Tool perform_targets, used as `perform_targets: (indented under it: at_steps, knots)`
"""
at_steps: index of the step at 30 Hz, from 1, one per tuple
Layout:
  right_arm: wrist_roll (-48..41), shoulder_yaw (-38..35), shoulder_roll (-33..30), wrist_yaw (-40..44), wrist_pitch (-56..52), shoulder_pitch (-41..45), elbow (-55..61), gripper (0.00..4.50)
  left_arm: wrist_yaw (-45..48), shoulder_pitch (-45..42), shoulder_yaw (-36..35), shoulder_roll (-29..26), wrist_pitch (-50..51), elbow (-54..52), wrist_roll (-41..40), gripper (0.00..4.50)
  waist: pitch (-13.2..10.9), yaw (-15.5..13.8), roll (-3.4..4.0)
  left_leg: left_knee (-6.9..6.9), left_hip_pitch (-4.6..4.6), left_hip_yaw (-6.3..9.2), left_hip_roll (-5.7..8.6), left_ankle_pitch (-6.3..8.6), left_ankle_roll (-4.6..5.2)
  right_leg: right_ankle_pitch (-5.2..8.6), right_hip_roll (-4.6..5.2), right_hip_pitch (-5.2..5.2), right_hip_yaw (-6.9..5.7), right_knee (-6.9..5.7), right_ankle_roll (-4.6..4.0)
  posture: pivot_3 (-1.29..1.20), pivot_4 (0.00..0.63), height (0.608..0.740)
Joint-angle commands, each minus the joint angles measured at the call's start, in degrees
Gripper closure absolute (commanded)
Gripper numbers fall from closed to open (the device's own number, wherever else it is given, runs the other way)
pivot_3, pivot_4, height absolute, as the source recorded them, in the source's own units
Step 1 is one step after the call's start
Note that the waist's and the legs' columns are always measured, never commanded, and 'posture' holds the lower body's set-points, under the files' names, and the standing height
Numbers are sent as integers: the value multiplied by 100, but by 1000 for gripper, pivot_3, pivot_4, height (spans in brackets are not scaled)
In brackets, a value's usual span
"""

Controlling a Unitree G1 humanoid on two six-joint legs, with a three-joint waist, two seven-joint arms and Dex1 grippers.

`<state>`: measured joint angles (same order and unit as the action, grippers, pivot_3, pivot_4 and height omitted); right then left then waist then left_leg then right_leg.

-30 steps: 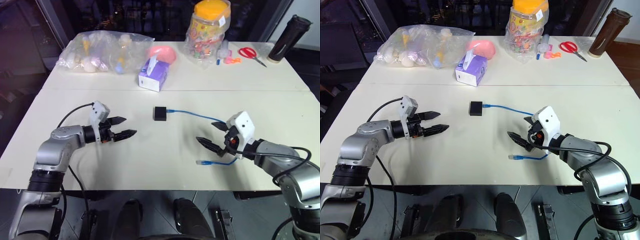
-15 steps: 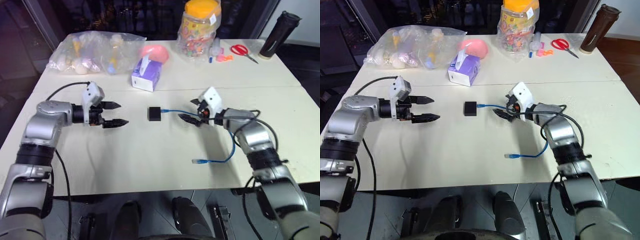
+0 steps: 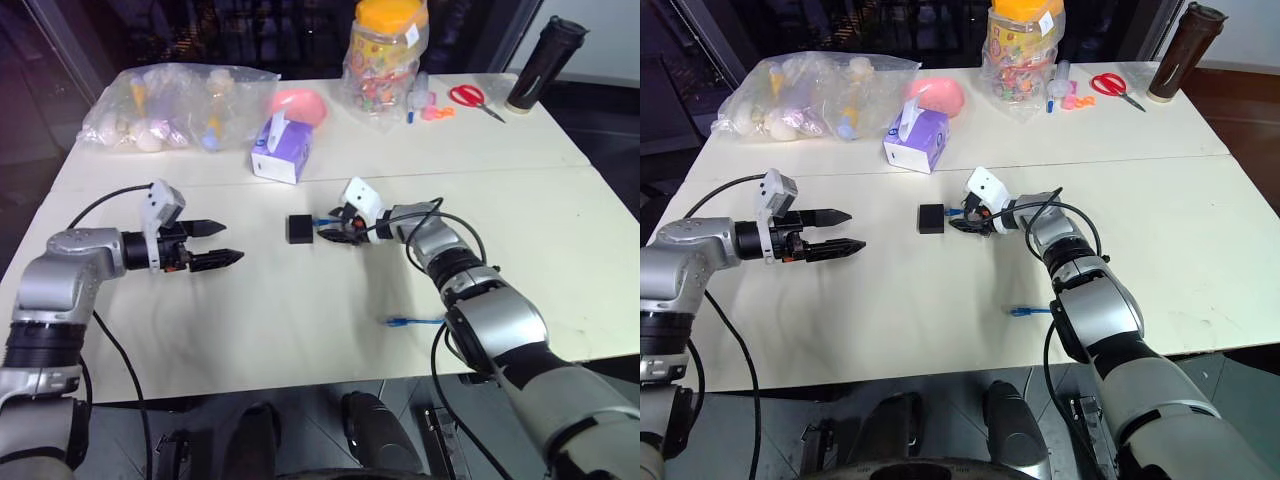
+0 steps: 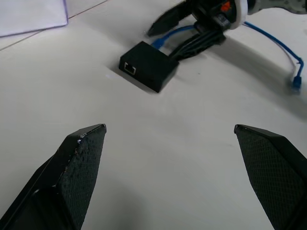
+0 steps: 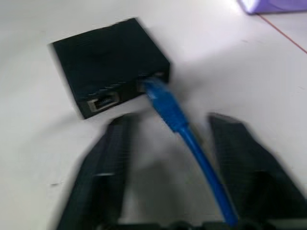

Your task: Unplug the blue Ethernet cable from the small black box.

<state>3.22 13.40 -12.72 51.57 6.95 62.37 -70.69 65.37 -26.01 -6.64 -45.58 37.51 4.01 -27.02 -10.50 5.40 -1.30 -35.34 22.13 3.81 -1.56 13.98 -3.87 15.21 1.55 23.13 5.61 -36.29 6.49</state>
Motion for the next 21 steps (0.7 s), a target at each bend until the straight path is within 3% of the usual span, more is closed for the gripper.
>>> perform_targets:
  at_steps: [1,2,3,11,15,21]
  knots:
    - [372,107,-4,-80,93,8,-283,3853,-135,74,-205,-103,-27,-216,-67,0,-1,11,1,-4,-17,0,1,-2,-4,0,0,-17,0,0,0,0,150,740]
    - [461,141,-15,-141,192,41,-284,4386,-142,56,-167,-86,-74,-157,-27,0,-1,9,2,-4,-45,-3,1,-3,-6,0,0,-44,1,2,-1,0,150,740]
    - [559,183,-40,-229,314,77,-274,4455,-144,10,-128,-59,-121,-71,9,0,-1,6,2,-4,-74,-3,2,-3,-6,3,-1,-72,2,5,-3,0,150,740]
    - [2428,1094,-1355,-2644,3003,340,1038,4455,37,-1536,49,714,-741,2272,172,0,-5,-111,7,-37,-19,-3,12,-12,-1,0,3,-36,6,6,1,0,150,740]
    - [2307,620,-1959,-3067,3419,-98,2652,4455,488,-2773,-237,1324,-484,3602,-249,0,-5,-136,6,-30,37,-2,11,-13,-1,-10,2,33,5,-9,15,0,150,740]
    - [2110,61,-2272,-2969,2836,-809,4640,4455,1233,-3943,28,1945,-867,5051,111,0,-4,-118,6,7,41,-1,11,-11,2,-9,6,34,-8,7,17,0,150,740]
